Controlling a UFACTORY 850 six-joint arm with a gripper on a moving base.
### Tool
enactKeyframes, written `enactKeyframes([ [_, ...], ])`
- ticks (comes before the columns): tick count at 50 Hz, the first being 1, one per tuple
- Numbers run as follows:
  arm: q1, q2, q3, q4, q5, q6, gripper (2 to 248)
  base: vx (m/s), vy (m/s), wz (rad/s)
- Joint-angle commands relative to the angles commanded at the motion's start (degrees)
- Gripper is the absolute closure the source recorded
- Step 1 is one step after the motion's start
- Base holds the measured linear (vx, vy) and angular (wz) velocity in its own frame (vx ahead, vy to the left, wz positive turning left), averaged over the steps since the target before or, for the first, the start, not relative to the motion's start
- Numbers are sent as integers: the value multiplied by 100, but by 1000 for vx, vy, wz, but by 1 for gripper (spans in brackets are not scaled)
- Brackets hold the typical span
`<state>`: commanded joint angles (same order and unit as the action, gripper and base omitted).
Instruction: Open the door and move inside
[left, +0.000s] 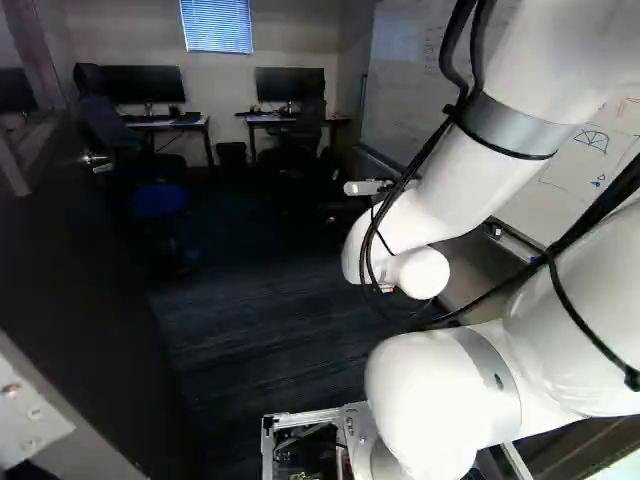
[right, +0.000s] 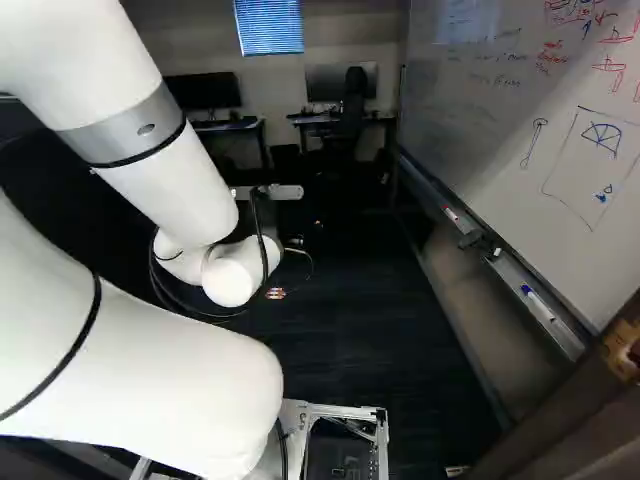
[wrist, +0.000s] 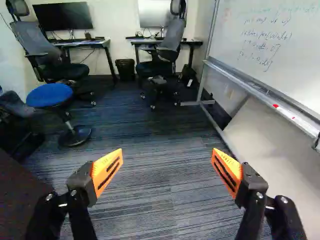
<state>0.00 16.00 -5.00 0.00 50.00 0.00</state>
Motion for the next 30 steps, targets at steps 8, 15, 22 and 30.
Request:
enactKeyframes([
  [8, 0, 0, 0, 0, 0, 0, 3, 185, 2, -7],
  [15, 0, 0, 0, 0, 0, 0, 3, 187, 5, -4],
  [22, 0, 0, 0, 0, 0, 0, 3, 184, 7, -8],
  [30, 0, 0, 0, 0, 0, 0, 3, 198, 31, 113],
])
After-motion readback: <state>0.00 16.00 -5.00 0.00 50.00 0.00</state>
